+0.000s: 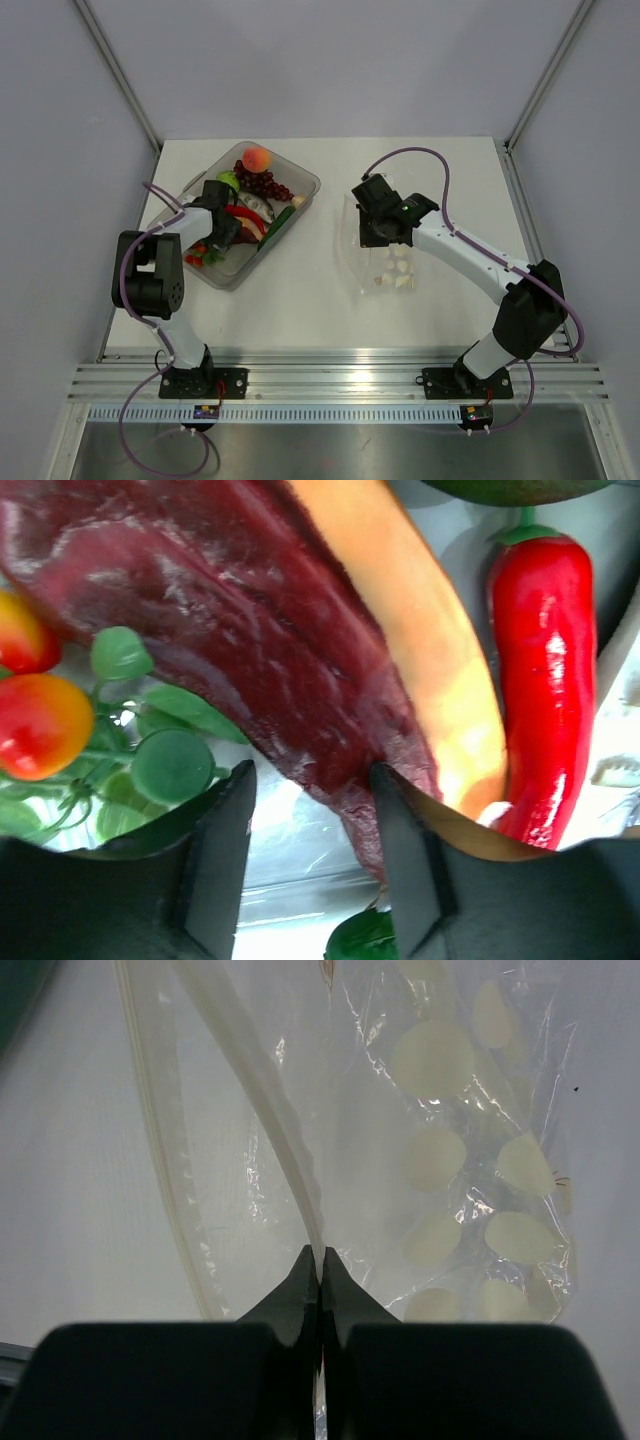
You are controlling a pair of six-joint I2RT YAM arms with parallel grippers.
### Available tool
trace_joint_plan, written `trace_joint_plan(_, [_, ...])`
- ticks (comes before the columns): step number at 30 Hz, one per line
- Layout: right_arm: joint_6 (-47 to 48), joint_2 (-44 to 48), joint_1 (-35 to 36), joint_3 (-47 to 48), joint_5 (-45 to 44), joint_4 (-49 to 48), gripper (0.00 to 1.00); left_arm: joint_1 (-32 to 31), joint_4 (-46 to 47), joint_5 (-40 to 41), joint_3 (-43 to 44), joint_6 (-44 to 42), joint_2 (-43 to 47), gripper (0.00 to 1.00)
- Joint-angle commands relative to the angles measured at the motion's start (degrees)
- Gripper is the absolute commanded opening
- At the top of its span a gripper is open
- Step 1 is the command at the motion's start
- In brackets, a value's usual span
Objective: Place the food in the zip-top bag and seal the zipper
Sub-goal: Adjust the fake food in the bin.
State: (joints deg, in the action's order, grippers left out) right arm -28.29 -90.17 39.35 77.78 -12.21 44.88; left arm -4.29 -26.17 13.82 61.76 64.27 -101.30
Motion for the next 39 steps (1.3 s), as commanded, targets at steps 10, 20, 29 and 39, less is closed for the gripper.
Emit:
trace_joint_plan(10, [1.2, 1.0, -0.1, 1.1, 1.7, 0.1, 0.0, -0.3, 3.1, 6.2, -1.9, 1.3, 1.8, 0.0])
trace_joint_plan(20, [0.9, 0.8, -0.1, 0.9, 2.5, -0.6, 0.0, -4.7, -5.0, 16.8, 1.2, 0.8, 10.2, 0.0])
trace_joint_plan(29, [0.9, 0.8, -0.1, 0.7, 3.0, -0.8, 0.0, -10.3, -4.1, 26.8, 4.7, -10.1, 13.6, 0.0])
trace_joint_plan(39, [1.1, 0.3, -0.1, 0.4, 4.4, -0.9, 0.0, -10.2, 9.6, 21.6, 7.4, -28.8, 9.5, 0.0])
